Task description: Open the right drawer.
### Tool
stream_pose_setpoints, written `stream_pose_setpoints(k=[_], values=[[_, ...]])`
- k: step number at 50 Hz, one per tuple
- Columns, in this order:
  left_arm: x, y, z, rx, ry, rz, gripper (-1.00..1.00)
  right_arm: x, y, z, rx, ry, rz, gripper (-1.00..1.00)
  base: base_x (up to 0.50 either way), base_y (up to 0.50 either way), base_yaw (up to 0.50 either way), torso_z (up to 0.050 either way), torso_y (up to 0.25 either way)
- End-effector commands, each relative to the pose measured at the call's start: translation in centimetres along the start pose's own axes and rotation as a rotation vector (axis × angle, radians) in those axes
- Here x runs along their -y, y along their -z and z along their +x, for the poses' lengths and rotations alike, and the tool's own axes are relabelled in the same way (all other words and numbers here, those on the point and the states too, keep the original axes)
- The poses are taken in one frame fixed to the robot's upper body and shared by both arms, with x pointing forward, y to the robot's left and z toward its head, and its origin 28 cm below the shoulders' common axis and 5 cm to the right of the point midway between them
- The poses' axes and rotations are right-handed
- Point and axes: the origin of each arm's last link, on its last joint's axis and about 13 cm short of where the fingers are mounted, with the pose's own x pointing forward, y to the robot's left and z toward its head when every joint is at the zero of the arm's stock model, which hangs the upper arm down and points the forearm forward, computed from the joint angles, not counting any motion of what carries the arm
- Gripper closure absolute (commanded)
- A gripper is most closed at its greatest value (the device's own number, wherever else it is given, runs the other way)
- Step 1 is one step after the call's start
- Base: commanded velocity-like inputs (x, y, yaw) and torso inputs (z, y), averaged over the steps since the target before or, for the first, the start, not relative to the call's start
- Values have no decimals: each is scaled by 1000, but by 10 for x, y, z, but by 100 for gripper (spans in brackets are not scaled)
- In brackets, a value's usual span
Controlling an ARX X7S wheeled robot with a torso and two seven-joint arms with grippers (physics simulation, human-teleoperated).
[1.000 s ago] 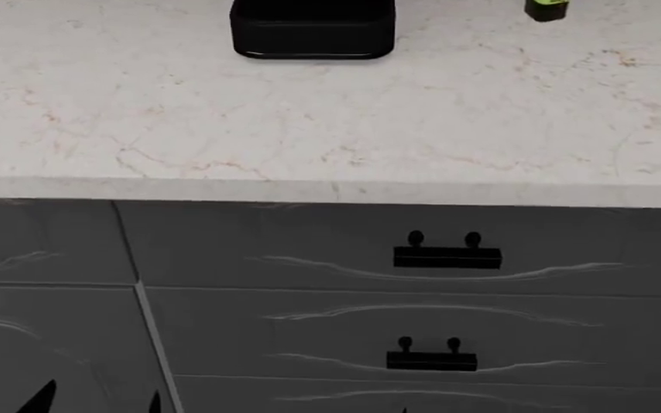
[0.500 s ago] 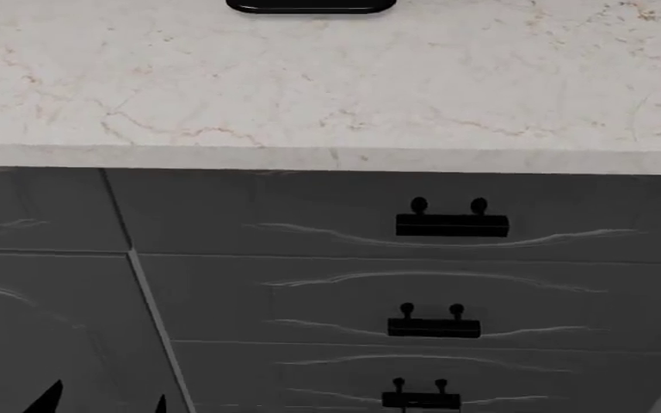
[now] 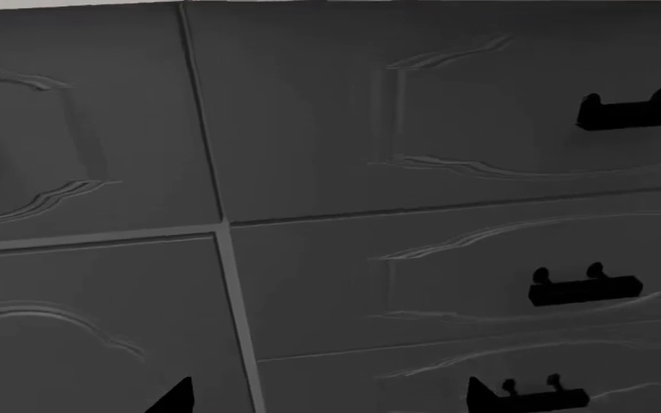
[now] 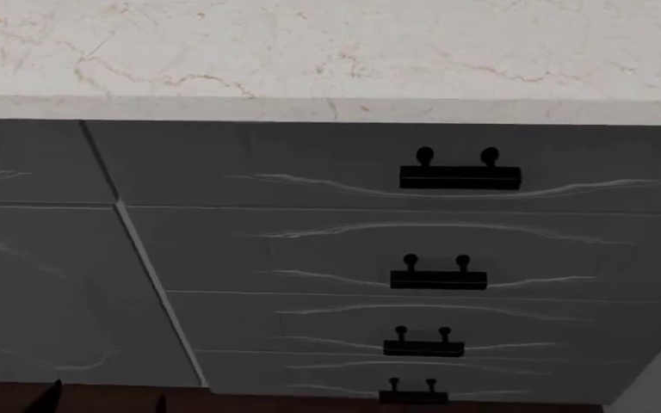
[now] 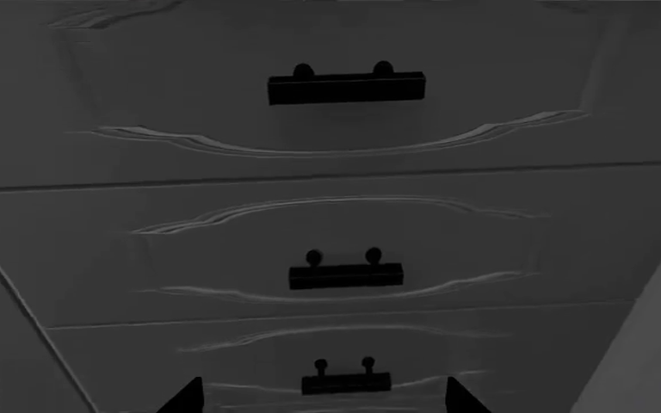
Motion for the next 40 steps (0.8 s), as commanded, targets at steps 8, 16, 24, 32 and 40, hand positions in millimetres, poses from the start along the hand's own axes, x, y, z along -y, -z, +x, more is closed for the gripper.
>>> stream_pose_setpoints(k=[8, 16, 24, 32, 40], values=[[1, -1, 0, 7, 19, -56, -100, 0, 1, 0, -4, 1, 1, -100, 0, 0, 0, 0, -119], [-1, -2, 2, -21, -24, -57, -100, 1, 0, 0, -3, 4, 2, -100, 0, 0, 0, 0, 0], [0, -1, 3, -53, -39, -34, -100, 1, 0, 0, 2, 7, 7, -100, 0, 0, 0, 0, 0], [-1, -1, 2, -34, -25, -62, -100, 1, -1, 0, 12, 0, 5, -100, 0, 0, 0, 0, 0], [-1, -2, 2, -31, -27, -59, -100, 0, -1, 0, 11, -8, 1, -100, 38, 0, 0, 0, 0]])
